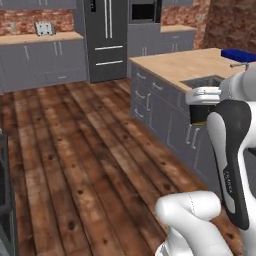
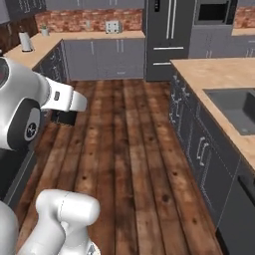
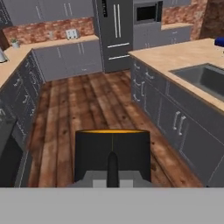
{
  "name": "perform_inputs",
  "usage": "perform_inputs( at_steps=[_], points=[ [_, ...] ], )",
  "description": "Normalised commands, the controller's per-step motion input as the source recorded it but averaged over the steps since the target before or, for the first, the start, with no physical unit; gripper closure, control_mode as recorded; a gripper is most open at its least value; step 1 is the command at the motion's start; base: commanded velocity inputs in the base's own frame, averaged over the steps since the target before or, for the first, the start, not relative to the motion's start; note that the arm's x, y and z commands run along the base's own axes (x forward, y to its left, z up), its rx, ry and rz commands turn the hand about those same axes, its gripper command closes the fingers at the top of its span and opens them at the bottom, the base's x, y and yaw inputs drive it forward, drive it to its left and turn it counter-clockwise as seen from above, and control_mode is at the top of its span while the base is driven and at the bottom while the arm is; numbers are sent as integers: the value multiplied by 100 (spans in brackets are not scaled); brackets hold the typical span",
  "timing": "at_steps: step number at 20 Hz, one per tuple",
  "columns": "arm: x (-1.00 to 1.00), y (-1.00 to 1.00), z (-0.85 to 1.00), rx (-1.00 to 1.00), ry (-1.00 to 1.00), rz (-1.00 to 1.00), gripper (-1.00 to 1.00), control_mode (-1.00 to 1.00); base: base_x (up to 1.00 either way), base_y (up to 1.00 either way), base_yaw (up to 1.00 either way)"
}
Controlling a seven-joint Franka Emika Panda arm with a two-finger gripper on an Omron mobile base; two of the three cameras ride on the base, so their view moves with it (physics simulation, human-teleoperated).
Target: There is a tray on the dining counter. Grab the cup, mug, and pitcher and place them on the tray. The pitcher may be placed next to the tray if it cannot fit the tray.
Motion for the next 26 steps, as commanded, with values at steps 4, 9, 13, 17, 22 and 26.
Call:
perform_inputs(
  at_steps=[4,9,13,17,22,26],
  points=[
    [0,0,0,0,0,0,100,100,100,41,0],
    [0,0,0,0,0,0,100,100,100,34,0],
    [0,0,0,0,0,0,100,100,100,56,0],
    [0,0,0,0,0,0,100,100,100,66,0],
    [0,0,0,0,0,0,100,100,100,44,0],
    [0,0,0,0,0,0,100,100,100,39,0]
  ],
)
